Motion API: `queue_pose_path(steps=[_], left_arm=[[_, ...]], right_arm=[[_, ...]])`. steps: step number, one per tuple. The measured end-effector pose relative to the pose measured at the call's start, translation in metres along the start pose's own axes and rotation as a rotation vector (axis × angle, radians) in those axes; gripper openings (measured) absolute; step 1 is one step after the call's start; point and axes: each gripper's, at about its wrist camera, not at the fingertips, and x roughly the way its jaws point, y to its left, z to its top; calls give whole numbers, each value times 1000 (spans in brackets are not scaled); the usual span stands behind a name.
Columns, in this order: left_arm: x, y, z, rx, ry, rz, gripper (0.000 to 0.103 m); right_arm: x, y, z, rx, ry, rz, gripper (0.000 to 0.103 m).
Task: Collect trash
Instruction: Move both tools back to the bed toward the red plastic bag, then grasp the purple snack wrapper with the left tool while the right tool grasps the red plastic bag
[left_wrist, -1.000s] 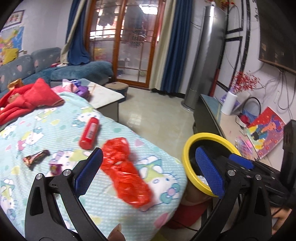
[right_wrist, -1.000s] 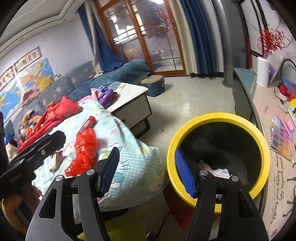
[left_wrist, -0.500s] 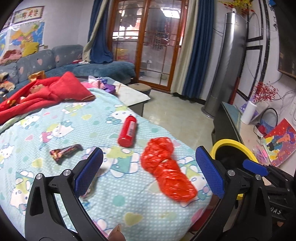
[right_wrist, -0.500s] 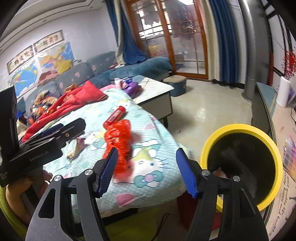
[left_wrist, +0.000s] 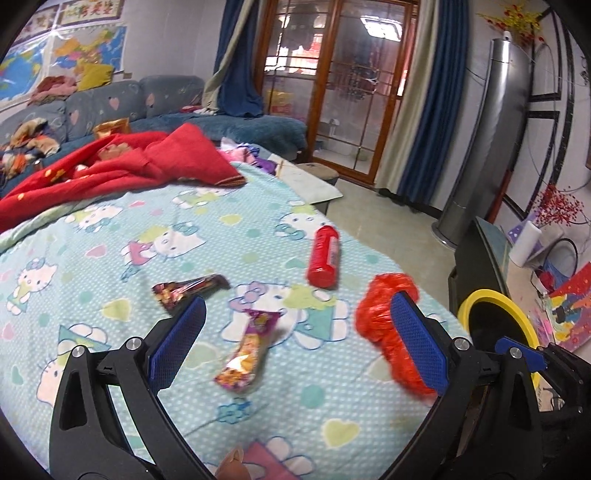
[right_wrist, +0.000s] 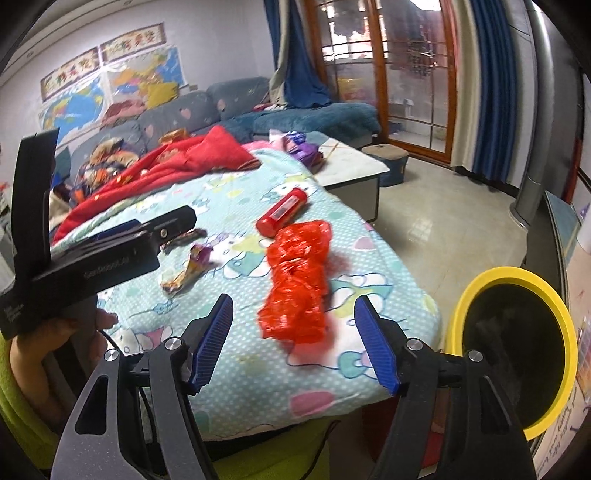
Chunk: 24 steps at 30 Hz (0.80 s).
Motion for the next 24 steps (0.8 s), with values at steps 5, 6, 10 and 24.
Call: queue_pose_path(steps=[5, 6, 10, 24], left_arm=[[11, 19, -7, -27, 50, 19, 92], [13, 21, -8, -32, 58, 20, 92], [21, 31, -16, -46, 97, 23, 92], [50, 36, -37, -54, 220, -5, 81]], right_arm=[[18, 4, 2, 10, 49, 10, 66], [22, 4, 2, 9, 58, 9, 66], [36, 7, 3, 1, 90, -6, 67], [74, 0, -9, 33, 156, -32, 51]])
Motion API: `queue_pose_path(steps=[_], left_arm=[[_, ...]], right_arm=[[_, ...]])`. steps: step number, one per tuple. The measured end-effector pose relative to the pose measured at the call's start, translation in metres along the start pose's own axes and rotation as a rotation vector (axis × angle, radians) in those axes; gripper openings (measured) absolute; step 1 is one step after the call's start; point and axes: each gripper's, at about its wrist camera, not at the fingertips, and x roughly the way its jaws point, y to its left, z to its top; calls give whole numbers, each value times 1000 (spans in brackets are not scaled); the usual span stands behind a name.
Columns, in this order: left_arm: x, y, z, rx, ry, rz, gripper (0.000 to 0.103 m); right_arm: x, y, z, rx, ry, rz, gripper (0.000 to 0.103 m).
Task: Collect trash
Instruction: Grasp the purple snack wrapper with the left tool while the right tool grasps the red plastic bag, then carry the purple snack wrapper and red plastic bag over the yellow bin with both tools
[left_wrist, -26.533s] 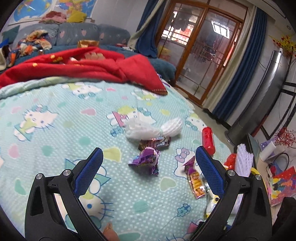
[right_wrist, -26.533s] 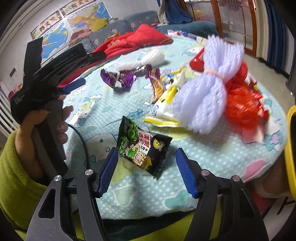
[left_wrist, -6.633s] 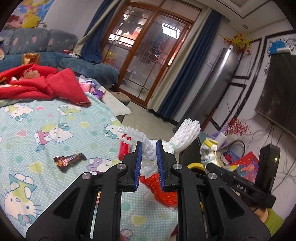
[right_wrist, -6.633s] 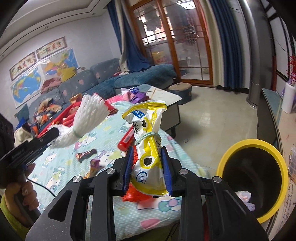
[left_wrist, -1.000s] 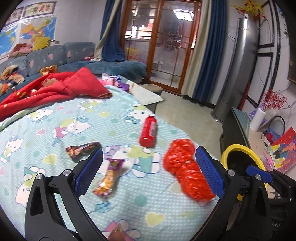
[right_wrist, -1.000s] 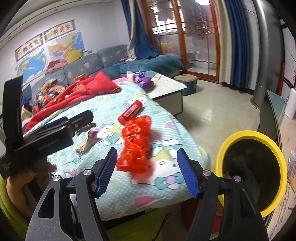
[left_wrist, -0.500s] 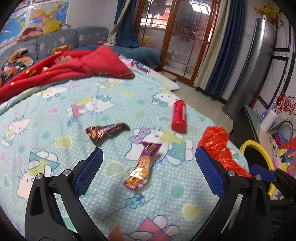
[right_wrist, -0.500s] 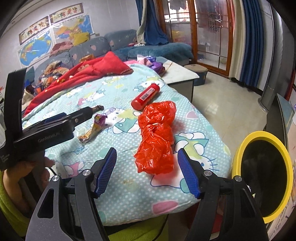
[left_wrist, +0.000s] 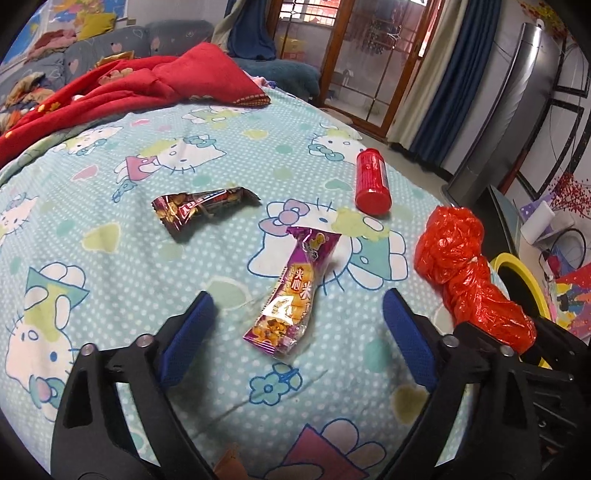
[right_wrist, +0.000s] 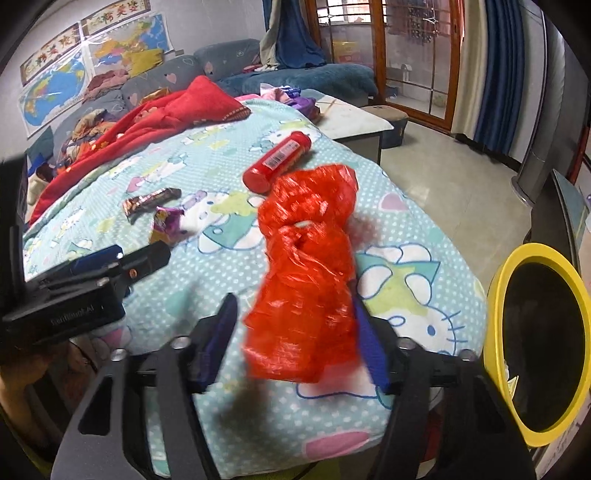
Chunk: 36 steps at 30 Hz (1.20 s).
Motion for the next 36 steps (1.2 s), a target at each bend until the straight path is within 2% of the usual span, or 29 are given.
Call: queue_pose_path(steps=[2, 8, 9, 14, 16, 25, 36], left_arm=[[1, -2, -1, 6, 8, 1, 68], [4, -4, -2, 16, 30, 8, 56], [4, -4, -3, 16, 31, 8, 55], [5, -3, -3, 10, 36, 1, 30], [5, -2, -3, 6, 37, -5, 24], [-3, -1, -3, -13, 13, -28, 18], [-19, -14, 3, 3, -40, -59, 18]], right_arm=[[1, -2, -2, -2, -1, 2, 42], [-1, -2, -4, -10, -22, 2, 22], [-1, -3, -5, -12, -23, 2, 21], [-5, -6, -8, -9, -29, 5, 15], [-7, -7, -8, -8, -32, 9, 13], [-22, -17, -7, 13, -68, 8, 13], [-37, -36, -4, 69, -105, 10, 13]])
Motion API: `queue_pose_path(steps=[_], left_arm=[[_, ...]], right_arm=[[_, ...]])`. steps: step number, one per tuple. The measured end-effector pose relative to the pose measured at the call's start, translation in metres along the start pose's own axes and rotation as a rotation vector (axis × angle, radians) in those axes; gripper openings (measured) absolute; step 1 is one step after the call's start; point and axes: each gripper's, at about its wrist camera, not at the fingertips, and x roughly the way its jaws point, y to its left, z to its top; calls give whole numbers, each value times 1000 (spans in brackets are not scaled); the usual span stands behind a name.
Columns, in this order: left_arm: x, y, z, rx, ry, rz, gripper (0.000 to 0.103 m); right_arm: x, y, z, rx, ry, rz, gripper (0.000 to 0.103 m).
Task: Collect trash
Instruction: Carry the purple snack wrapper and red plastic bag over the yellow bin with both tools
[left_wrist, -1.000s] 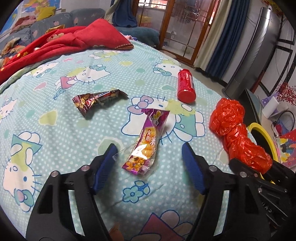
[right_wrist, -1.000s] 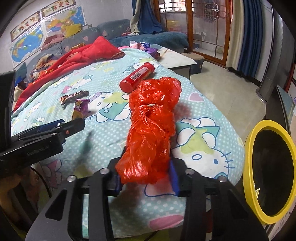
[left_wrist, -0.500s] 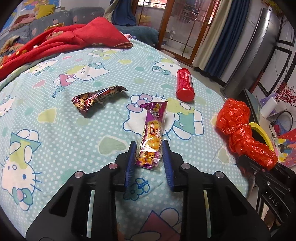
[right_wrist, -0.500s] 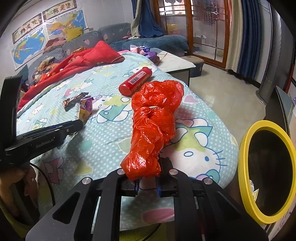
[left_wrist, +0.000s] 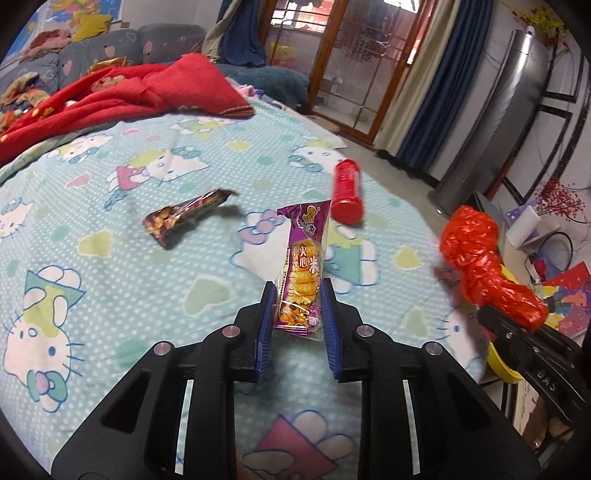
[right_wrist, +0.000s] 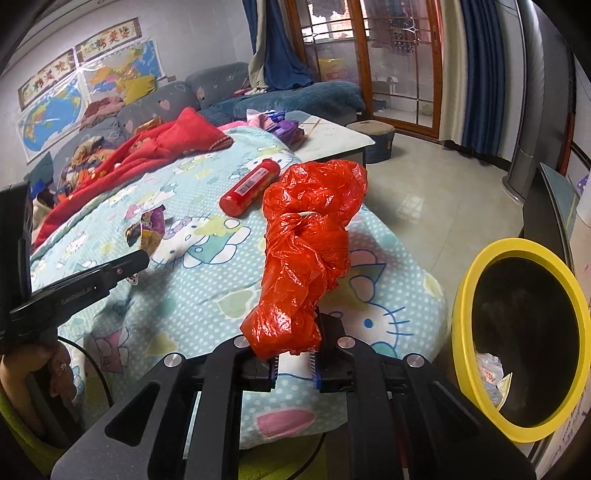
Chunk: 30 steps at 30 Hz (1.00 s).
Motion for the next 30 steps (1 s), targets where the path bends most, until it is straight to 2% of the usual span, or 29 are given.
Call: queue_pose_path(steps=[14, 18, 30], left_arm=[[-13, -44, 4, 80, -21, -97, 18], [-15, -57, 4, 91, -14, -151, 18], [-18, -105, 5, 185, -26, -228, 18]], right_arm=[[-20, -32, 7, 83, -65, -37, 13], [-27, -42, 7, 112, -86, -49, 13], [-40, -88, 2, 220, -124, -128, 13]])
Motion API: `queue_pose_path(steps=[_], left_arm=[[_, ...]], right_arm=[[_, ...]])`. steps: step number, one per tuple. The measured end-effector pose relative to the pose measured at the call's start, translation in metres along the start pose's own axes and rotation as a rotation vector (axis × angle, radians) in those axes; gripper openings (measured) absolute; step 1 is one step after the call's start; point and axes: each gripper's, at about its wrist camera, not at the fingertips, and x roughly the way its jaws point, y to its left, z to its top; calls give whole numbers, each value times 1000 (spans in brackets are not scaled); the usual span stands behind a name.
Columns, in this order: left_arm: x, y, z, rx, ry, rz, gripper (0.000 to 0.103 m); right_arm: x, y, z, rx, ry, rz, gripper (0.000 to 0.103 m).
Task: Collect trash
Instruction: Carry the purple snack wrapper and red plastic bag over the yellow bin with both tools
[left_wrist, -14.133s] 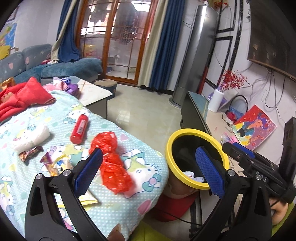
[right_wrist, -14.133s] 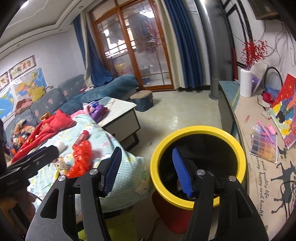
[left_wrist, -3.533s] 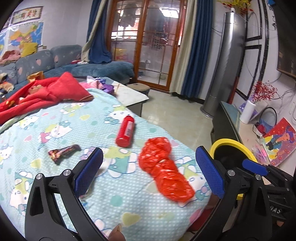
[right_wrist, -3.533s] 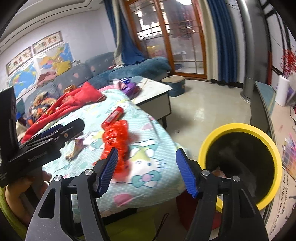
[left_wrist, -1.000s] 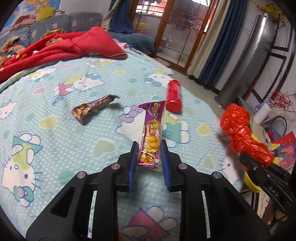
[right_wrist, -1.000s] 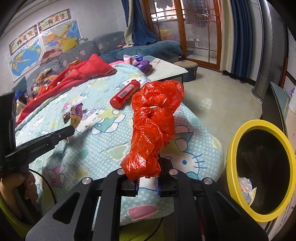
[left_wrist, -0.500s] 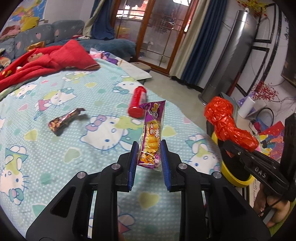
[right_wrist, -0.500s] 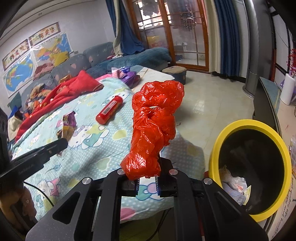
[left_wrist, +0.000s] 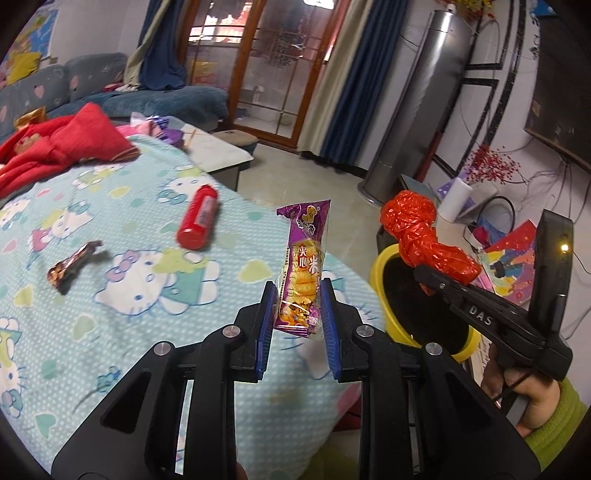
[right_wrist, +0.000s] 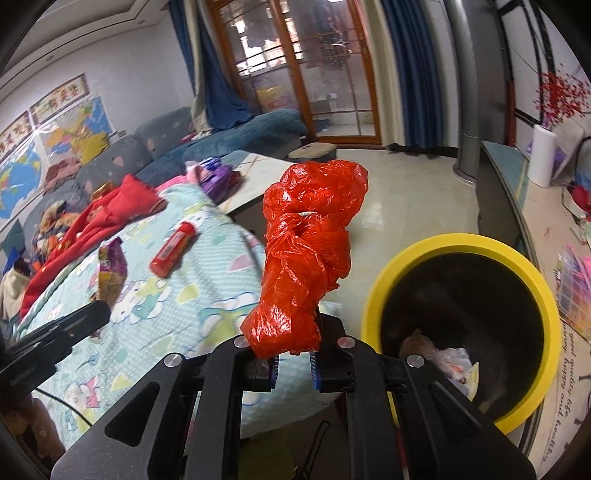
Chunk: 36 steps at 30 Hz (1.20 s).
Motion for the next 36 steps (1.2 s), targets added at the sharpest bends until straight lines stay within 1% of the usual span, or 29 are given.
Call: queue_pose_path(steps=[6, 16, 20, 26, 32, 36], left_arm=[[7, -23, 5, 41, 2, -37, 18], [28, -68, 10, 128, 30, -101, 18], [36, -81, 9, 143, 50, -124, 18], [49, -102, 9, 186, 73, -148, 18], [63, -129, 5, 252, 97, -174, 18], [76, -147, -1, 300, 126, -190, 18]], right_arm=[[-3, -29, -1, 69, -8, -43, 13], [-11, -78, -5, 178, -20, -107, 13], [-13, -101, -11, 233, -18, -127, 13], [-18, -124, -17, 275, -22, -154, 13], [-19, -149, -25, 323, -19, -179, 13], [-19, -164, -30, 348, -6, -187, 13]])
